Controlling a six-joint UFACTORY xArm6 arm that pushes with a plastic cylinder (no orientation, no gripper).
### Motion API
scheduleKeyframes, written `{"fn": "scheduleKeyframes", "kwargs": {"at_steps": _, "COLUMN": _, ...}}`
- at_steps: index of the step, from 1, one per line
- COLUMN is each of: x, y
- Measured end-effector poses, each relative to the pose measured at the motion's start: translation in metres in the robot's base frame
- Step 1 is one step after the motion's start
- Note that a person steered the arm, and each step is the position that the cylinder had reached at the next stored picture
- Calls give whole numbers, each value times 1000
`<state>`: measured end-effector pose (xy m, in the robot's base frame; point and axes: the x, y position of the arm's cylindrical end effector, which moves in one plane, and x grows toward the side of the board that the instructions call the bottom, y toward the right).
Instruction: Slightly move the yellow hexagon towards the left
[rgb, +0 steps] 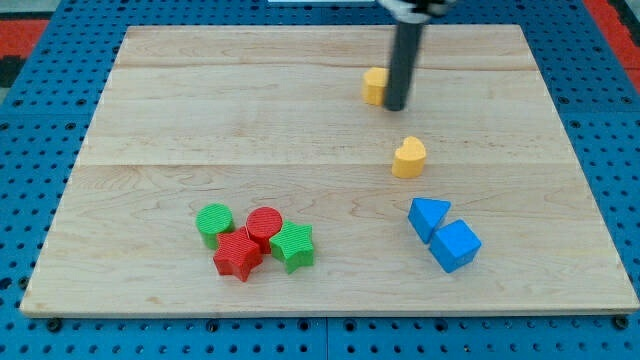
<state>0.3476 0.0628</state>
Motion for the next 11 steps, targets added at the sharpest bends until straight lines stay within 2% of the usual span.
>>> {"fn": "scheduleKeyframes", "kwargs": {"at_steps": 1, "x": -20, "y": 28}}
{"fn": "scheduleKeyframes", "kwargs": {"at_steps": 4, "x": -19, "y": 39}}
{"fn": "scheduleKeyframes", "kwargs": {"at_steps": 5, "x": -19, "y": 83}}
{"fn": "scheduleKeyframes", "kwargs": {"at_steps": 6, "x": -43, "y": 68}}
{"fn": "scheduleKeyframes", "kwargs": {"at_steps": 8, "x": -43, "y": -79}}
{"fn": "scheduleKeyframes", "kwargs": {"at_steps": 9, "x": -43, "y": -77}}
{"fn": "scheduleKeyframes", "kwargs": {"at_steps": 10, "x": -79, "y": -54}}
{"fn": "scheduleKeyframes", "kwargs": {"at_steps": 11, "x": -80, "y": -134}}
